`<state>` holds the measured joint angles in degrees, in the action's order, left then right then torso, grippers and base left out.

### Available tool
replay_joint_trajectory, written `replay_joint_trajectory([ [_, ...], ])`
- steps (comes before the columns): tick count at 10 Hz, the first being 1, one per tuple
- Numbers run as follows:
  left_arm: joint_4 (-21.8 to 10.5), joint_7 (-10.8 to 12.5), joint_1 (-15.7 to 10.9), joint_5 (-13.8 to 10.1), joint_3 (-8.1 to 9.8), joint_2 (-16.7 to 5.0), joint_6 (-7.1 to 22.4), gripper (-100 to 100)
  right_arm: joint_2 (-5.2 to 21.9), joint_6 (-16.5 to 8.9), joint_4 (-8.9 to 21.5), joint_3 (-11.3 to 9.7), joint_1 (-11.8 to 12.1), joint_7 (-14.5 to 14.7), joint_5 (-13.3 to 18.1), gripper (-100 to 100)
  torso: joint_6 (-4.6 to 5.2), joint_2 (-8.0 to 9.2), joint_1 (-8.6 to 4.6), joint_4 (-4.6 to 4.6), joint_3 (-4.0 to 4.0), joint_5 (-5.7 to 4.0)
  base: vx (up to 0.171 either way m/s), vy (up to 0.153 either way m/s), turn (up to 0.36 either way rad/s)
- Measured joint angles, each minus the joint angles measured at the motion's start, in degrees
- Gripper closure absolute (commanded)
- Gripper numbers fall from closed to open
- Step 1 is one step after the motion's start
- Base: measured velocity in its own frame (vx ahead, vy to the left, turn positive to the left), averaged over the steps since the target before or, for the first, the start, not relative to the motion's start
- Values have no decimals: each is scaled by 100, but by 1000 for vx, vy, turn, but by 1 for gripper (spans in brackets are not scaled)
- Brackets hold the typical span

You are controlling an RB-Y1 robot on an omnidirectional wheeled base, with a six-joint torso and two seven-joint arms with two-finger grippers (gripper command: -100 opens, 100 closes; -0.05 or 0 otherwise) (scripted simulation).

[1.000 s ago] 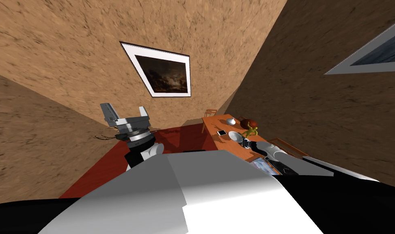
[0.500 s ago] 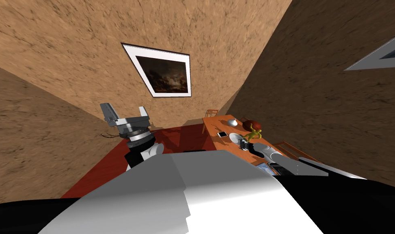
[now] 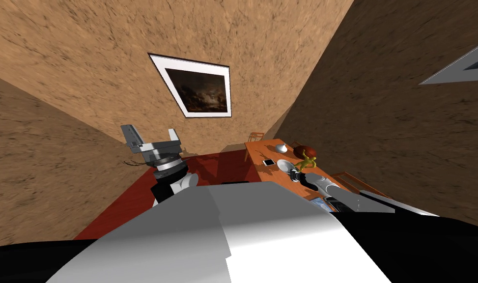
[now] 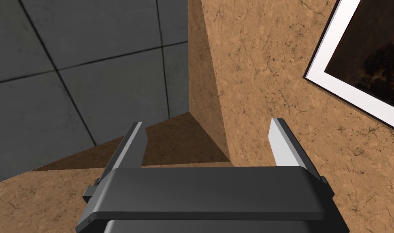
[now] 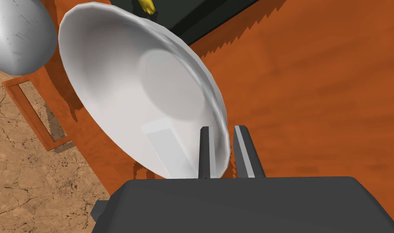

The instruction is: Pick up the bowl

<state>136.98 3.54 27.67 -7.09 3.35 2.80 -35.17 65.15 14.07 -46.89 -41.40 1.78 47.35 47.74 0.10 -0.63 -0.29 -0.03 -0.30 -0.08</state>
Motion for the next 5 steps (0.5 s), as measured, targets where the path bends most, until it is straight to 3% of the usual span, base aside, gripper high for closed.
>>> replay_joint_trajectory([
  [1,0,0,0,0,0,0,0,0,0,-1,0,-1,1,2,1,100,0,1,0,1,1,0,0,0,0],
  [2,0,0,0,0,0,0,0,0,0,-3,1,-1,1,3,2,0,1,1,0,1,1,0,0,0,0],
  [3,0,0,0,0,0,0,0,0,0,-3,1,-2,1,4,2,100,1,2,0,1,2,1,17,44,-52],
  [4,0,0,0,0,0,0,0,0,105,58,-50,-19,23,-30,-14,100,6,0,15,1,1,6,10,27,-26],
  [5,0,0,0,0,0,0,0,0,121,75,-54,-22,29,-40,-16,0,1,1,13,2,1,4,0,0,0],
])
